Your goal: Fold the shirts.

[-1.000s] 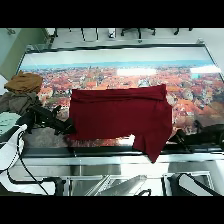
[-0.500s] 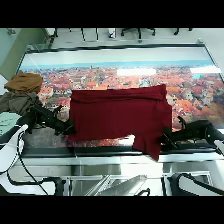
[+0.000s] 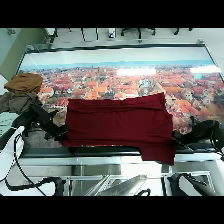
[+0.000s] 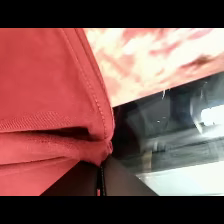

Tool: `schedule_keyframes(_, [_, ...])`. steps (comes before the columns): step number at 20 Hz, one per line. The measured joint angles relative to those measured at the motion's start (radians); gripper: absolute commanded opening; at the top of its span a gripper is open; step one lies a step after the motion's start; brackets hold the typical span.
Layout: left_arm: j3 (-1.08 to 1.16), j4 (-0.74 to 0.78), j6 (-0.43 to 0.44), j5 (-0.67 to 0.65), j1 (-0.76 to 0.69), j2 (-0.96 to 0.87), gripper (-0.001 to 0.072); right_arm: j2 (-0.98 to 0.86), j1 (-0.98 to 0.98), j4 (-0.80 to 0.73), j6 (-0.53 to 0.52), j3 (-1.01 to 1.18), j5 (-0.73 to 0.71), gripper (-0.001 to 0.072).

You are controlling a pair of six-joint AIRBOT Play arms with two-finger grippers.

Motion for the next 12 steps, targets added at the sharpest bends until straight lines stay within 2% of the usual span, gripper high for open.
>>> schedule_keyframes(6, [0.201,-0.033,-0.014,0.018,0.0,-0.005,0.0014,-0.051,0.047,0.137,-0.072,0.179,0.079,0.0025])
schedule_keyframes(12, [0.502,-0.11,-0.034,0.029,0.0,-0.167,0.0014,-0.333,0.158,0.228,-0.087,0.507,0.207,0.0025])
